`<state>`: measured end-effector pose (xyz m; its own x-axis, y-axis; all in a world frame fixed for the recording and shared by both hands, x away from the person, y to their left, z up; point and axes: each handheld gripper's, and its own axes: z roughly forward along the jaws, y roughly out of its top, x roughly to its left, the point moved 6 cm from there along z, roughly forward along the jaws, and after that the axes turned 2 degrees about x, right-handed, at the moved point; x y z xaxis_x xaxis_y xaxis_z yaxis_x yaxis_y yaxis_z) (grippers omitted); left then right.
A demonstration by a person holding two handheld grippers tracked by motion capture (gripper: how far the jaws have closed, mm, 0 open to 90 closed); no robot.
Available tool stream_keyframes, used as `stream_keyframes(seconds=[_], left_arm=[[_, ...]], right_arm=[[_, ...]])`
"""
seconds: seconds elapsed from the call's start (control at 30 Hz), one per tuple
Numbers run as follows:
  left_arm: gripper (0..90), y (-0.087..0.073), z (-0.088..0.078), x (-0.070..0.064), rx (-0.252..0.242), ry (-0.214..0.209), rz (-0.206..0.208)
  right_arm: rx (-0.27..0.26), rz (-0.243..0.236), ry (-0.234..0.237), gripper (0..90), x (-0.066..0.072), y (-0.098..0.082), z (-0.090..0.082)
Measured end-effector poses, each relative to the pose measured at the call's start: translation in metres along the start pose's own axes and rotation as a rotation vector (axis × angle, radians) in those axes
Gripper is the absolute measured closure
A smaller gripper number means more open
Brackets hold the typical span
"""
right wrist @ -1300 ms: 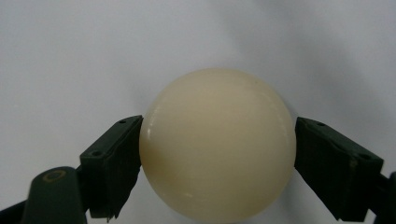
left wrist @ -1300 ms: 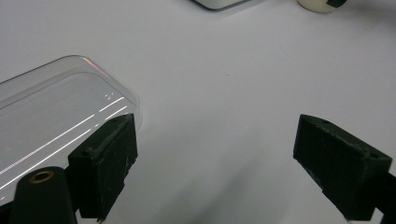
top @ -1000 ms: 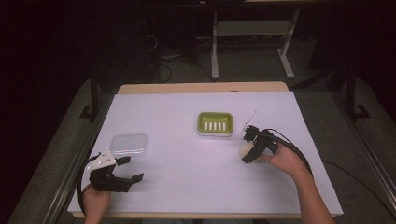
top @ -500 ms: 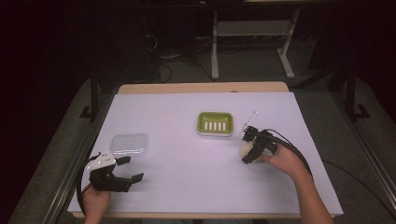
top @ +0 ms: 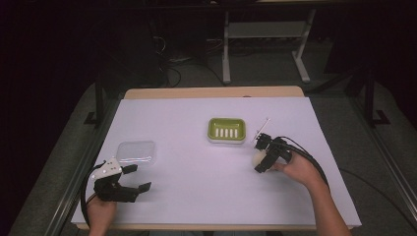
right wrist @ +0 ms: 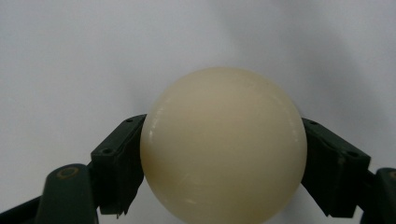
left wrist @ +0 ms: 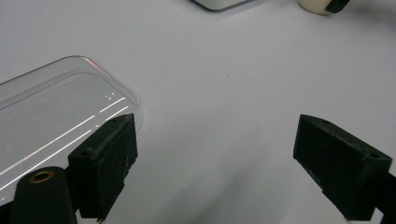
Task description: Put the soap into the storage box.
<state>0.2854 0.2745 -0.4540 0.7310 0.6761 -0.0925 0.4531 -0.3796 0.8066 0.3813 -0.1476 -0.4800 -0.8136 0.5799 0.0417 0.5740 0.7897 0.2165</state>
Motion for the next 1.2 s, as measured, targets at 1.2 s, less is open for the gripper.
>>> stream_keyframes(seconds=[1.2], left_arm=[[13.0,0.000,-0.001,0.000,-0.006,0.003,0.003]], right_arm=[[-0.039,-0.032,0.022,22.0,0.004,0.017,-0.021]])
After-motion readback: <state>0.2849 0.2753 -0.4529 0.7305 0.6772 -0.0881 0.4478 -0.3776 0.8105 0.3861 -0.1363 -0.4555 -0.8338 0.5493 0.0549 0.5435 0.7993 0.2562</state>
